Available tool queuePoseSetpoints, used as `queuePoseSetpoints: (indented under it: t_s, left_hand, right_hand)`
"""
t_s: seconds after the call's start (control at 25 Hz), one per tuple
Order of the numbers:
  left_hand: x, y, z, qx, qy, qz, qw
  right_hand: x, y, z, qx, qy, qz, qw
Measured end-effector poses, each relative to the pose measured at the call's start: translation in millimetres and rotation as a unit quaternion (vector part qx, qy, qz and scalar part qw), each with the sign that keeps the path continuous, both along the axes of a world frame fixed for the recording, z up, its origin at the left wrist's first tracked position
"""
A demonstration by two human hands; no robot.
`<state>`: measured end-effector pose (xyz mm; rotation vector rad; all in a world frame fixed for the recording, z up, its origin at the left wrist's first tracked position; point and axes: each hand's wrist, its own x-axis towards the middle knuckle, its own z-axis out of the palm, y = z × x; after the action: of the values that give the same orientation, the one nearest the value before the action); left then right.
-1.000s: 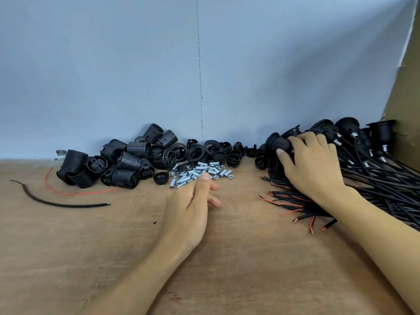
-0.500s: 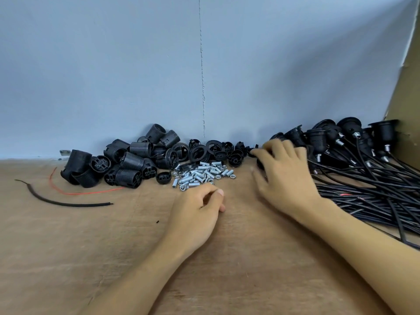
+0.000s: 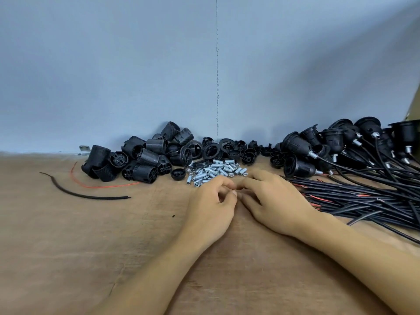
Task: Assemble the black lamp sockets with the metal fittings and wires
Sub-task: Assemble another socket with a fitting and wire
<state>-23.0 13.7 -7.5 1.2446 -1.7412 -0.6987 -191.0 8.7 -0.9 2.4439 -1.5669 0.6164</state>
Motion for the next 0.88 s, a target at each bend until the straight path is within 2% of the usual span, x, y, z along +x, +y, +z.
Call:
queuePoseSetpoints:
  t_s: [0.32, 0.48, 0.56, 0.64, 0.8, 0.88]
  left_hand:
    - [5, -8, 4, -0.018, 0.122, 0.127, 0.984]
    - [27, -19, 18, -0.065, 0.188, 0.210, 0.957]
    - [45, -28, 19, -0.070, 0.202, 0.262, 0.941]
    - [61, -33, 19, -0.096, 0.185, 0.326, 0.922]
    - [99, -56, 35, -0.202, 0.086, 0.428, 0.877]
    - [123, -74, 45, -0.205, 0.077, 0.462, 0.859]
  right_hand:
    - [62, -6, 1, 0.009, -0.075, -0.003, 0.997]
    - [106, -22, 6, -0.010, -0.150, 0.016, 0.989]
    - [131, -33, 7, -0.031, -0.152, 0.023, 0.988]
    - [151, -46, 7, -0.046, -0.131, 0.024, 0.990]
    - [191, -72, 10, -0.070, -0.108, 0.025, 0.991]
    - [213, -82, 14, -0.070, -0.086, 0.042, 0.993]
